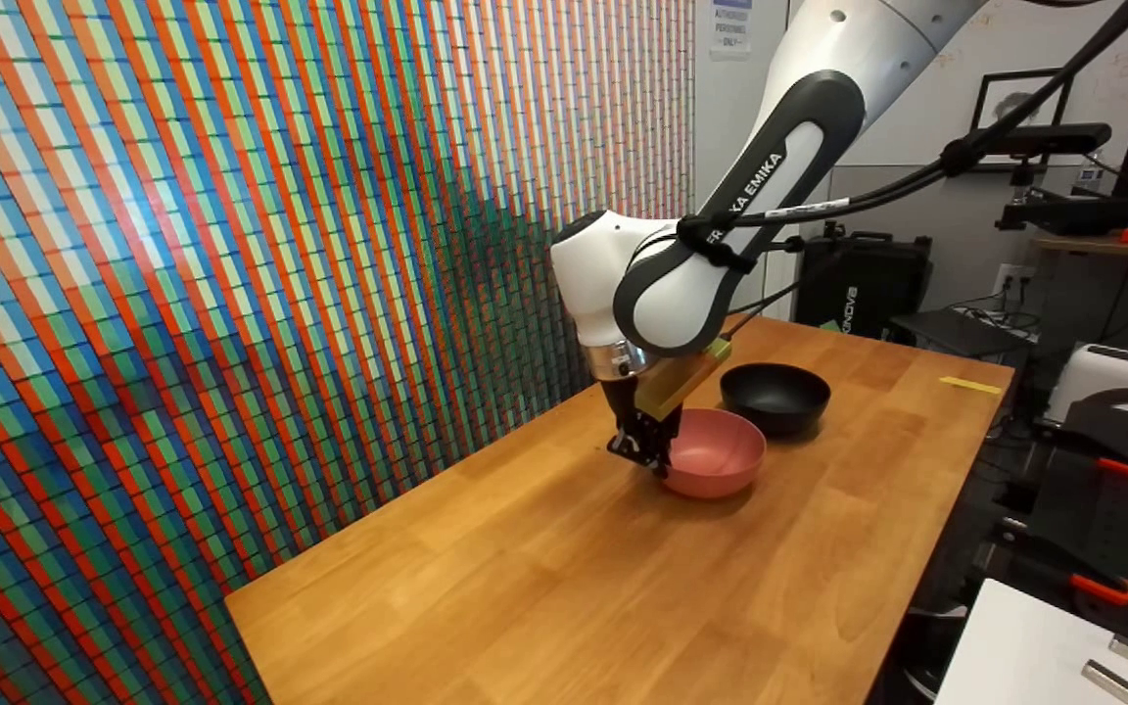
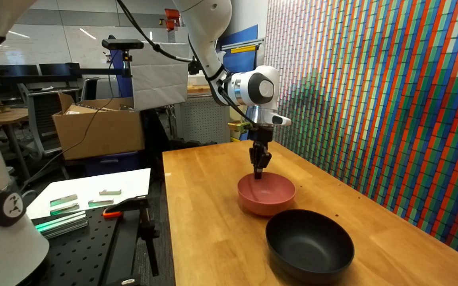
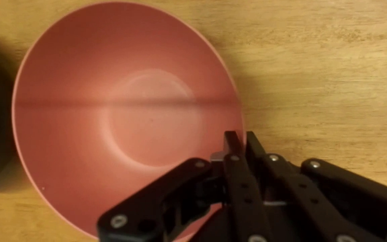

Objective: Put the orange bowl in the black bowl

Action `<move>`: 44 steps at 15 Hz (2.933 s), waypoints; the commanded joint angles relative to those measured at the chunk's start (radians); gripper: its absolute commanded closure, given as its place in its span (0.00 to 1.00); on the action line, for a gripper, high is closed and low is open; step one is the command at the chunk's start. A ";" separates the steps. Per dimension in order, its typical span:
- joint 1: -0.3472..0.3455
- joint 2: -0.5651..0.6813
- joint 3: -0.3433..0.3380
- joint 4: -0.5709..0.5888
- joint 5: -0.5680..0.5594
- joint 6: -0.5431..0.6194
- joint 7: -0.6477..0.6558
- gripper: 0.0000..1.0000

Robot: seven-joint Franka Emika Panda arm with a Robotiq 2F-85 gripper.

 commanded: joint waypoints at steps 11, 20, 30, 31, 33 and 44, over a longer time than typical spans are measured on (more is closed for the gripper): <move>0.011 -0.090 -0.037 0.030 0.022 -0.058 -0.009 0.90; 0.003 -0.221 -0.038 0.018 0.006 -0.114 -0.001 0.90; -0.053 -0.350 -0.089 -0.086 -0.032 -0.168 0.020 0.90; -0.060 -0.361 -0.094 -0.102 -0.036 -0.167 0.022 0.90; -0.075 -0.379 -0.099 -0.132 -0.041 -0.167 0.030 0.90; -0.143 -0.426 -0.107 -0.284 -0.046 -0.143 0.073 0.90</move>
